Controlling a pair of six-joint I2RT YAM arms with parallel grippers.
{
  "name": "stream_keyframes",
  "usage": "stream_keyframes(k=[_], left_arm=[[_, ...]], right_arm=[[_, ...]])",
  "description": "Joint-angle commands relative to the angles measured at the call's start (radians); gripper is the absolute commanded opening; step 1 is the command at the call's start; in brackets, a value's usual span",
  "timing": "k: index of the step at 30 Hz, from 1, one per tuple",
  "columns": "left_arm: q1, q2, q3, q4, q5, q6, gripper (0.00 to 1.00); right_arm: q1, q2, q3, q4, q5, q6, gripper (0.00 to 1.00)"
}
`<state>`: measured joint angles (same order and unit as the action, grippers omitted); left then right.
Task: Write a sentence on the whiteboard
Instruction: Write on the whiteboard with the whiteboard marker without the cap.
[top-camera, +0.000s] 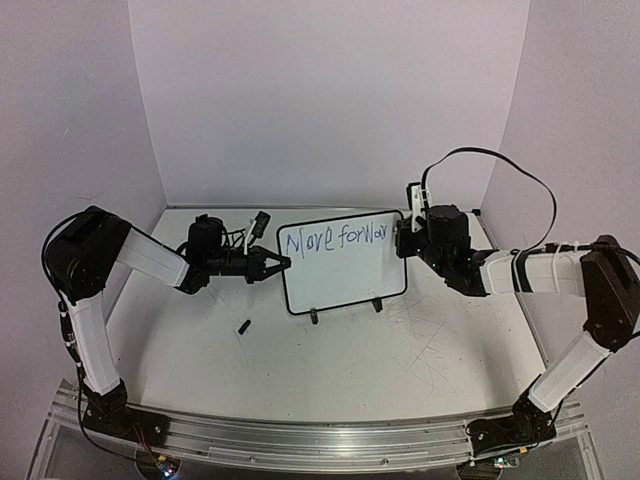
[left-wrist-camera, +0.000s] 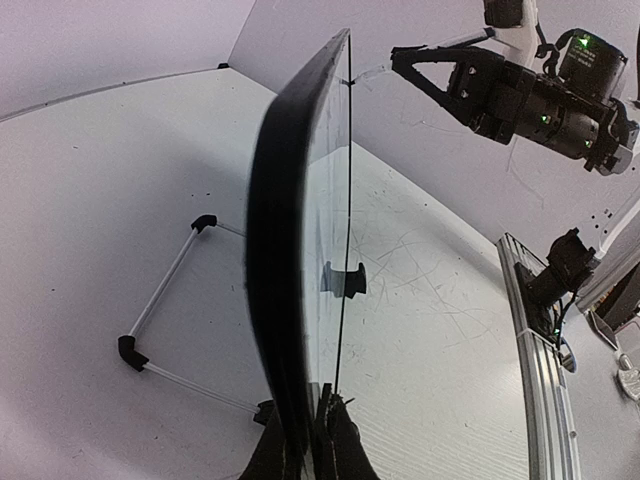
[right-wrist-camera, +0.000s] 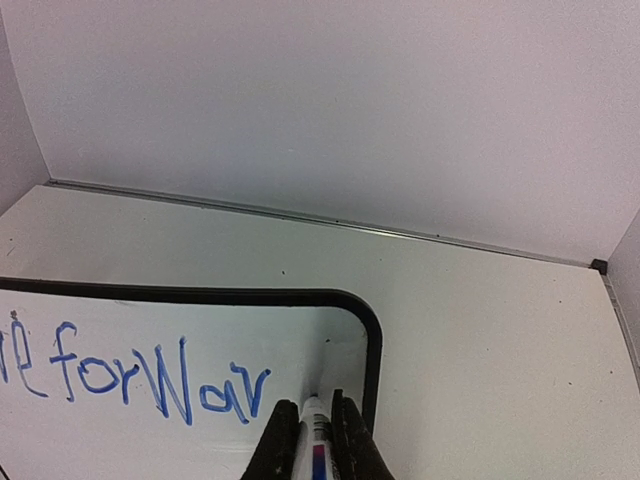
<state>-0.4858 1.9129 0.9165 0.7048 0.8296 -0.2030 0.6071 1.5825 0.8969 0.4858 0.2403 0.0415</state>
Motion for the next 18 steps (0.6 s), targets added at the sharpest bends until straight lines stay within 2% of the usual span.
stream_keyframes(k=[1,18], left_arm=[[0.009,0.002,0.009,-0.081,-0.117,0.098,0.00],[0.009,-0.002,0.008,-0.082,-0.118,0.099,0.00]], right_arm=[[-0.001,0.019,0.041,0.043,-0.033,-0.012,0.00],[0.015,0.016,-0.004,-0.001,-0.047,0.029,0.00]])
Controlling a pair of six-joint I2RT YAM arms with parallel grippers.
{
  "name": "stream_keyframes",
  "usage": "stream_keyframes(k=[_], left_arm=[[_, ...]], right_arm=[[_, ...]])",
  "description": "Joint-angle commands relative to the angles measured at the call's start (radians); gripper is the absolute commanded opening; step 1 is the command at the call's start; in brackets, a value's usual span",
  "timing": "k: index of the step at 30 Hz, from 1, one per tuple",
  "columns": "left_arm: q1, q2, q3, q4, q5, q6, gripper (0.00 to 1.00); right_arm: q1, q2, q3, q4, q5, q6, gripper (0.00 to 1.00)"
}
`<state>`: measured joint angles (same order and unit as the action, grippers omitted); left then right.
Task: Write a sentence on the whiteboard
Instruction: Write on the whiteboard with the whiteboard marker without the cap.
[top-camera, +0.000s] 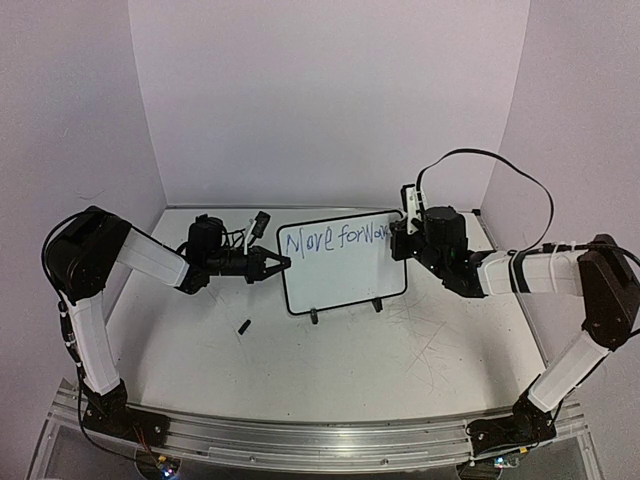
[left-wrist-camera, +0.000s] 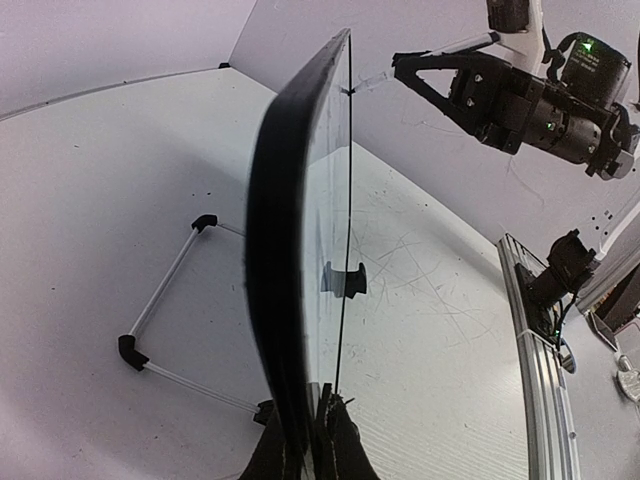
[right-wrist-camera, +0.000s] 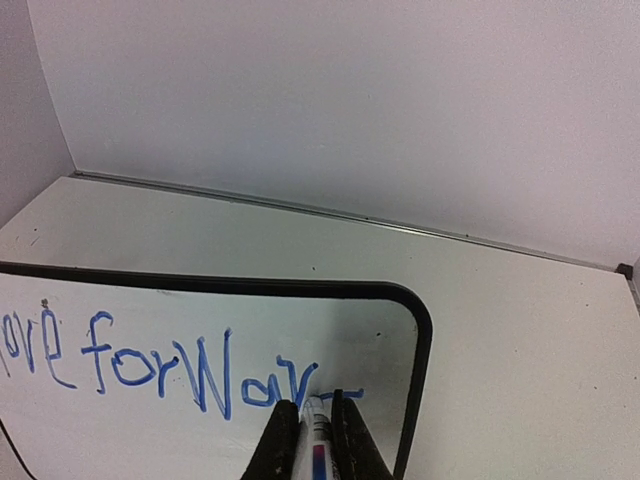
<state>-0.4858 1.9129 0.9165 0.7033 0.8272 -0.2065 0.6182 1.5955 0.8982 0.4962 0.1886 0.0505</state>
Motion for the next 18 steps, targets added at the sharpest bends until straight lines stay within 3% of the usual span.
stream_keyframes(k=[1,18], left_arm=[[0.009,-0.001,0.008,-0.081,-0.115,0.102,0.00],[0.009,-0.006,0.007,-0.082,-0.115,0.104,0.00]], right_arm=[[0.003,-0.002,-0.011,-0.014,0.018,0.020,0.00],[0.002,-0.010,0.010,-0.044,0.096,0.008,0.00]])
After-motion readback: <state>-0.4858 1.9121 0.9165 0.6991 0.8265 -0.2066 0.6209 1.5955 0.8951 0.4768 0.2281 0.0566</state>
